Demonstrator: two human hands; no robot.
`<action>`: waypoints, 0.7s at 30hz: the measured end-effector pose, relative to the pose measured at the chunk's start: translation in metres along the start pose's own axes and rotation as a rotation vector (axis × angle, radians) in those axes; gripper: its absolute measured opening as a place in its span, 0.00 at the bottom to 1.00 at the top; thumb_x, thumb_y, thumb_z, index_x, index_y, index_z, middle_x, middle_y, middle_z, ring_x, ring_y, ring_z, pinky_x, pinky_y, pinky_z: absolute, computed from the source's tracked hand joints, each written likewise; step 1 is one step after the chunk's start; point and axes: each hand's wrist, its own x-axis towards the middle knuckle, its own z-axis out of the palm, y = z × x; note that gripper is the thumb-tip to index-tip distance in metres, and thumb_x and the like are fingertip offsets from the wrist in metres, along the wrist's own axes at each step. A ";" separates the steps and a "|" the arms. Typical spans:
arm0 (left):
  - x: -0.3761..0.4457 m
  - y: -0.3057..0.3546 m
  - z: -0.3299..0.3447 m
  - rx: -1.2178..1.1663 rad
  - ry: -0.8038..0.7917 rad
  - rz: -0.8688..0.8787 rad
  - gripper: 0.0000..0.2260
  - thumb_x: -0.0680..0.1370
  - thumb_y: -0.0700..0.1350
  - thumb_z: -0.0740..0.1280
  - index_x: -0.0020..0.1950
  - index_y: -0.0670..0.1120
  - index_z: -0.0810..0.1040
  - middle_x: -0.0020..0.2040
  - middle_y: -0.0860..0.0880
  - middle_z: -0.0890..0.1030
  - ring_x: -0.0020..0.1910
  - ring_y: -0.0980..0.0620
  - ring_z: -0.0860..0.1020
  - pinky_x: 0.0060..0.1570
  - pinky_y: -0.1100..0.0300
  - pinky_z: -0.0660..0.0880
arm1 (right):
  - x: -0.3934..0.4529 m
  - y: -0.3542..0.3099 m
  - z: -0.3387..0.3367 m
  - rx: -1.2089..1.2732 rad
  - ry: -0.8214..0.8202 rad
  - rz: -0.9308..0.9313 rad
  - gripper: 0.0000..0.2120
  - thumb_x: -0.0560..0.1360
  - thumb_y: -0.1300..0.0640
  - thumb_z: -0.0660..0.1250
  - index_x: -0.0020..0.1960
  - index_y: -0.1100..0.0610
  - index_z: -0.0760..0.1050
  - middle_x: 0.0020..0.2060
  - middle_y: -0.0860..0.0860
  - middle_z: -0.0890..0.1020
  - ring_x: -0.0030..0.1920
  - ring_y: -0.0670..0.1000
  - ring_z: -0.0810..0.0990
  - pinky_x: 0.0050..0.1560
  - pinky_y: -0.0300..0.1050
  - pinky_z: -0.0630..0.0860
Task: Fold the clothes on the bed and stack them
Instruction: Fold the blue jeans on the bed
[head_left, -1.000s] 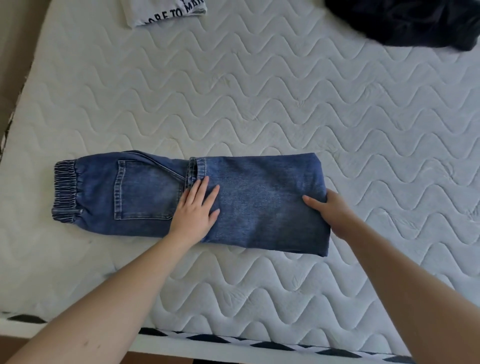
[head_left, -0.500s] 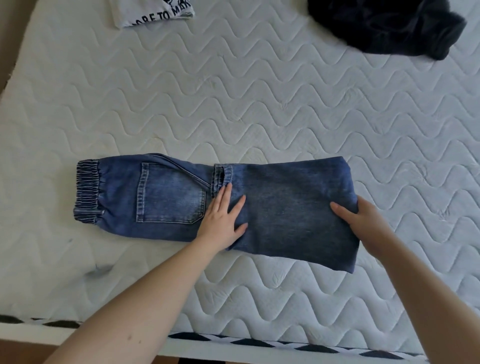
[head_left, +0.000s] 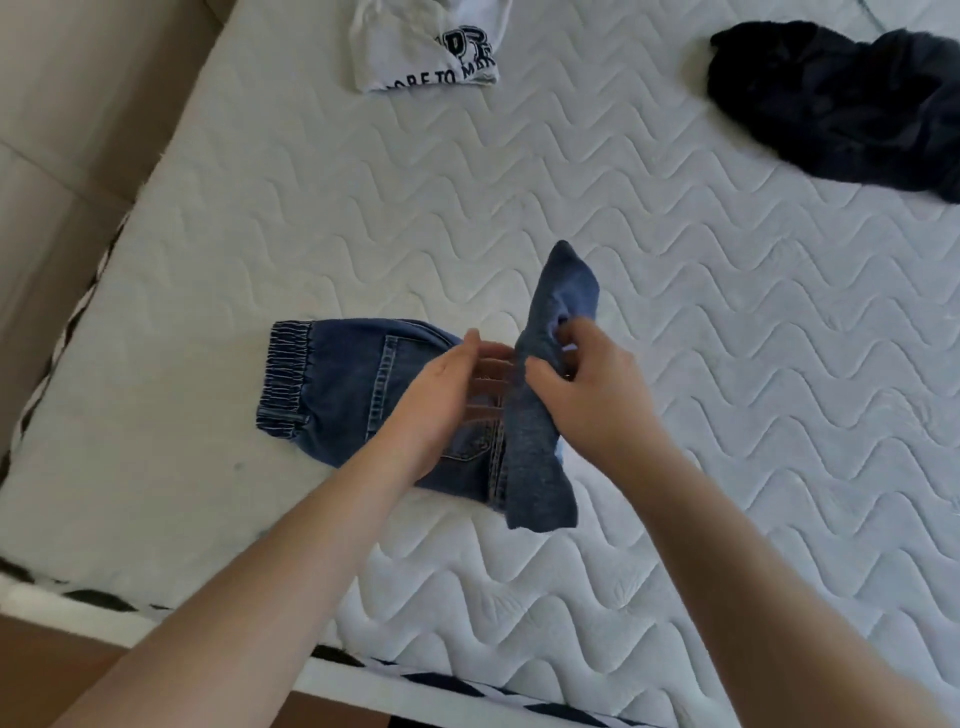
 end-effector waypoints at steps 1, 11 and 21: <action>-0.008 0.012 -0.012 -0.030 0.017 -0.016 0.24 0.82 0.61 0.50 0.52 0.52 0.84 0.51 0.49 0.85 0.51 0.52 0.84 0.42 0.59 0.80 | 0.002 -0.013 0.017 -0.017 -0.004 -0.019 0.05 0.75 0.50 0.65 0.47 0.50 0.70 0.37 0.40 0.77 0.37 0.40 0.76 0.33 0.35 0.69; -0.030 0.037 -0.151 -0.009 -0.008 -0.133 0.38 0.67 0.79 0.53 0.61 0.54 0.81 0.52 0.49 0.84 0.49 0.51 0.84 0.39 0.58 0.79 | 0.030 -0.089 0.154 0.010 -0.169 -0.089 0.09 0.79 0.54 0.60 0.57 0.56 0.72 0.43 0.51 0.79 0.40 0.52 0.77 0.34 0.44 0.69; 0.013 -0.021 -0.238 0.191 0.236 -0.093 0.05 0.80 0.44 0.66 0.54 0.50 0.80 0.55 0.45 0.84 0.53 0.47 0.83 0.55 0.50 0.78 | 0.047 -0.037 0.187 0.410 -0.392 0.170 0.19 0.82 0.60 0.54 0.67 0.45 0.74 0.61 0.44 0.78 0.60 0.49 0.78 0.57 0.39 0.75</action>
